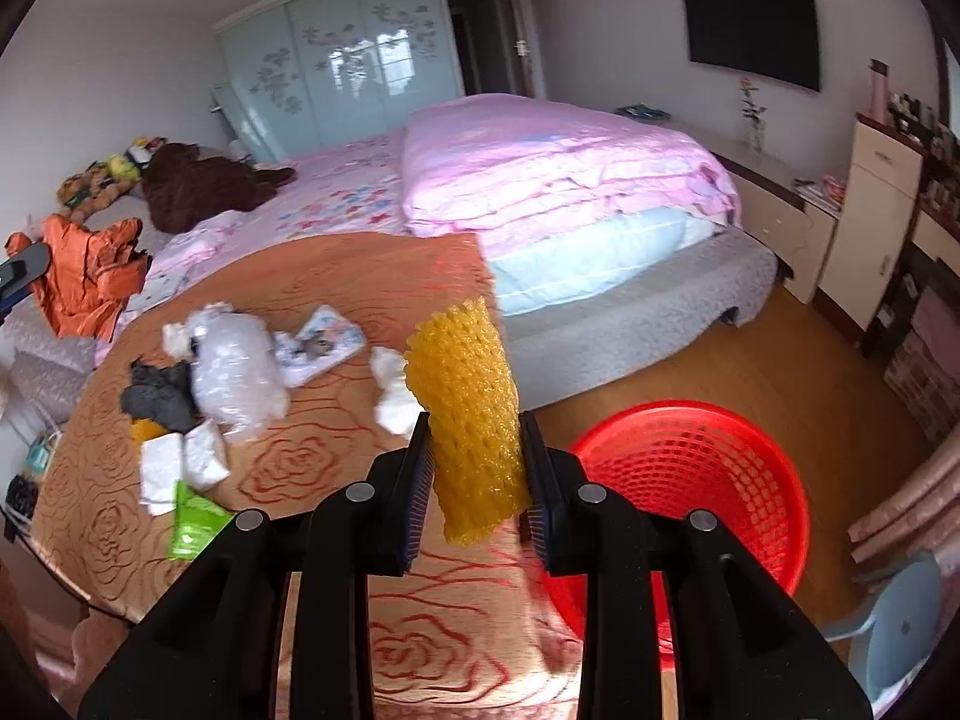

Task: Collect trash
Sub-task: 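Carry the brown cloth and yellow foam net over the red wastebasket with both tools, then open both tools to drop the cloth and foam net into the wastebasket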

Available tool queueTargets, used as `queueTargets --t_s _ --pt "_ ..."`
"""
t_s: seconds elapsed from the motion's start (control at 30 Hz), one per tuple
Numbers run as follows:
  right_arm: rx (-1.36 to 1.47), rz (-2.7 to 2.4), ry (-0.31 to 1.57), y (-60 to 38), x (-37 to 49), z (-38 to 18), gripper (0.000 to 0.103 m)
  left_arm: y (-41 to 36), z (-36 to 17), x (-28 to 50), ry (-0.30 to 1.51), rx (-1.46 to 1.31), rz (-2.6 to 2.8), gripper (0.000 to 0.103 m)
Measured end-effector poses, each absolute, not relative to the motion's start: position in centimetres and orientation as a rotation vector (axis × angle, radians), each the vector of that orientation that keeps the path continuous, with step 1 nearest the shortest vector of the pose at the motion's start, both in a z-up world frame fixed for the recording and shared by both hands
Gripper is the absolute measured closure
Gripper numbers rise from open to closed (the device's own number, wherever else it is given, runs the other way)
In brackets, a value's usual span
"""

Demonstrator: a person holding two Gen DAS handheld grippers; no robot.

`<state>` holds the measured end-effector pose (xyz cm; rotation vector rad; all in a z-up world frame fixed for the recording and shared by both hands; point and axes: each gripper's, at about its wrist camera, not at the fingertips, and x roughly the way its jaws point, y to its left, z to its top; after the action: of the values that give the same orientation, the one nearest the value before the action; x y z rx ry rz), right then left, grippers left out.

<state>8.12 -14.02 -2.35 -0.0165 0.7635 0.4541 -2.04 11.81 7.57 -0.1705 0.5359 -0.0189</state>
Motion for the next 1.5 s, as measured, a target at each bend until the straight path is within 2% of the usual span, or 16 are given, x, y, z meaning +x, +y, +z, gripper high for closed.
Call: queueTargets --t_s 0.73,1.3,1.47,1.5 --pt "0.078 0.113 0.856 -25.1 12.0 -7.1 0.075 -5.4 -0.6 9.3 0.774 0.017 -0.363 0.079" --pt "0.122 0.007 0.922 -26.6 12.4 -10.0 0.074 -10.0 -6.3 12.2 0.877 0.089 -0.386 0.079" --pt "0.125 0.006 0.923 -26.6 12.6 -10.1 0.062 -9.6 -7.1 12.5 0.905 0.088 -0.376 0.077" --pt "0.127 0.004 0.922 -26.7 12.6 -10.1 0.057 -9.5 -7.2 12.6 0.906 0.086 -0.376 0.075"
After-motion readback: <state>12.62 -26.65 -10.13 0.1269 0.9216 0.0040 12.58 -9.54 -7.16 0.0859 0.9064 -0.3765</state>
